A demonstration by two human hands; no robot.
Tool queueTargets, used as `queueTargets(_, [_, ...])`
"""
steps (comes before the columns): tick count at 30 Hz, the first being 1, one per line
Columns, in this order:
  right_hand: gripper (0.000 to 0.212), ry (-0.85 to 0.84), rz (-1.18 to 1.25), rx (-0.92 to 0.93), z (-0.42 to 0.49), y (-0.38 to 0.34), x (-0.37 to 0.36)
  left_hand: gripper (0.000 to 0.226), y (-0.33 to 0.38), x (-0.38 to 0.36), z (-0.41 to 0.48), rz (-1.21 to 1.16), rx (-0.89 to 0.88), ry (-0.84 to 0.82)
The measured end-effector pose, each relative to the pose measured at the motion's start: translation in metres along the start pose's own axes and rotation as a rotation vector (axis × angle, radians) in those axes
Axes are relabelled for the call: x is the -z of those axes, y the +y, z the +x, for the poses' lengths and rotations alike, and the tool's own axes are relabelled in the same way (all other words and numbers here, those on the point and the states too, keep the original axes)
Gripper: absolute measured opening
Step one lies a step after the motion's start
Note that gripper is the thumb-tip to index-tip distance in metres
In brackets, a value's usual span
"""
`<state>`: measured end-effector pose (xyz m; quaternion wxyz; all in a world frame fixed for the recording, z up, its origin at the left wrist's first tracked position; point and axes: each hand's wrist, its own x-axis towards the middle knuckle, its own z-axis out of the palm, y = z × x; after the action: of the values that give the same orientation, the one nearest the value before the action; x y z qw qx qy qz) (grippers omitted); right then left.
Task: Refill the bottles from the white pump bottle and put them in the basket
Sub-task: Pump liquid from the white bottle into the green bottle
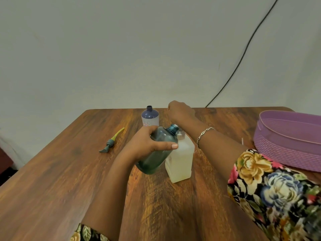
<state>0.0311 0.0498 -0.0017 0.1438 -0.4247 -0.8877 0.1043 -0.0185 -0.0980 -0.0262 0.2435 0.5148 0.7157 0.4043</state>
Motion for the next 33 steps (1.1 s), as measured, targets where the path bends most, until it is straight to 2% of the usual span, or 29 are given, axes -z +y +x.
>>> queueTargets(4, [0.023, -0.032, 0.083, -0.006, 0.005, -0.001, 0.012, 0.063, 0.007, 0.003, -0.001, 0.001, -0.027, 0.016])
queueTargets(11, [0.02, -0.031, -0.014, 0.0, -0.004, -0.001, 0.01, 0.086, -0.002, 0.003, -0.003, 0.023, -0.021, -0.01])
queueTargets(14, [0.02, -0.036, -0.022, 0.015, -0.005, -0.001, 0.003, 0.088, -0.007, 0.001, -0.002, 0.026, -0.011, -0.009])
queueTargets(20, [0.021, -0.042, 0.053, 0.015, 0.001, -0.003, 0.008, 0.067, 0.002, 0.002, -0.005, 0.0, -0.016, 0.005])
queueTargets(22, [0.014, -0.079, 0.064, 0.009, 0.003, -0.004, 0.016, 0.065, 0.005, 0.003, -0.004, 0.001, -0.038, 0.023])
queueTargets(23, [0.008, -0.117, 0.056, 0.006, 0.004, -0.006, 0.018, 0.067, 0.006, 0.004, -0.005, 0.02, -0.043, 0.029])
queueTargets(25, [0.013, -0.162, 0.037, -0.012, 0.002, -0.008, 0.018, 0.07, 0.006, 0.006, -0.004, 0.036, -0.04, 0.028])
queueTargets(28, [0.008, -0.134, 0.03, -0.045, -0.003, -0.004, 0.012, 0.067, 0.004, 0.004, -0.005, 0.024, -0.021, 0.011])
queueTargets(33, [0.012, -0.12, 0.003, -0.04, -0.007, -0.002, 0.001, 0.082, -0.005, 0.0, -0.002, 0.042, -0.014, 0.005])
